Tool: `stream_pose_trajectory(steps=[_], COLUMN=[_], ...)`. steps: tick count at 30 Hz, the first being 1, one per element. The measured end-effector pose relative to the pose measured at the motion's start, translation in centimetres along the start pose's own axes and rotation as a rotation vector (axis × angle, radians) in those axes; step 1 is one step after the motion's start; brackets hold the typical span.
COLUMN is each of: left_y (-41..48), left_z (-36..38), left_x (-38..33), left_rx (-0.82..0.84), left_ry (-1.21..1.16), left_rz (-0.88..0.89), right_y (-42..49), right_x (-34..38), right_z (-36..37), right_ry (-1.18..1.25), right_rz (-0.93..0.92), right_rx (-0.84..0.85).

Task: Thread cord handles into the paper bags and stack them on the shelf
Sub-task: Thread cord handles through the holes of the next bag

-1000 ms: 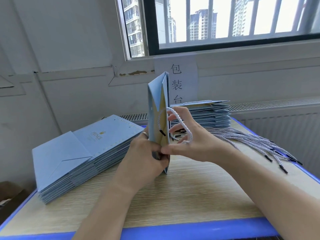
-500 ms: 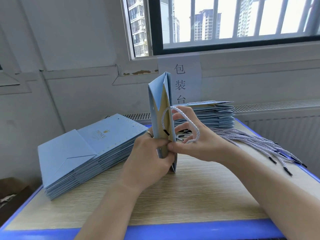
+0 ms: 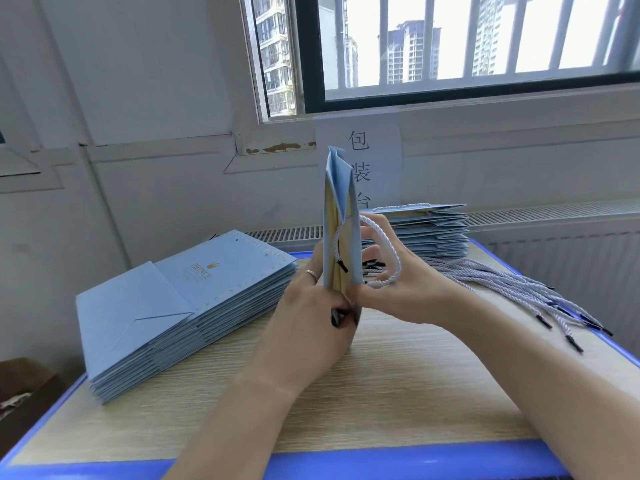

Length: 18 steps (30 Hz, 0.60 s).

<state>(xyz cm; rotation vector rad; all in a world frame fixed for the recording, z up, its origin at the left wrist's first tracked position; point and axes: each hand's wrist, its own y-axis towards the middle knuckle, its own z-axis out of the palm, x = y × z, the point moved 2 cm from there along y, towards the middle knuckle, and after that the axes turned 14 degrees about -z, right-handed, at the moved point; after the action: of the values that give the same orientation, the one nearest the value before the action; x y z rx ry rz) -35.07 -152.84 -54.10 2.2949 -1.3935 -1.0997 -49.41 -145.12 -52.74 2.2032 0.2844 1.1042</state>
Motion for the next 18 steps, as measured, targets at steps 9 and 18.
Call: stream_pose_trajectory(steps=[9, 18], left_y=[0.3, 3.1], left_z=[-1.8, -2.5], left_x=[-0.8, -1.0], left_rx=[-0.38, -0.557], left_ry=[-0.114, -0.058], left_rz=[0.01, 0.11], right_y=[0.3, 0.0], right_x=[1.4, 1.3], right_z=[0.3, 1.0], right_ry=[0.038, -0.035], right_rz=[-0.051, -0.022], right_rx=[-0.036, -0.001])
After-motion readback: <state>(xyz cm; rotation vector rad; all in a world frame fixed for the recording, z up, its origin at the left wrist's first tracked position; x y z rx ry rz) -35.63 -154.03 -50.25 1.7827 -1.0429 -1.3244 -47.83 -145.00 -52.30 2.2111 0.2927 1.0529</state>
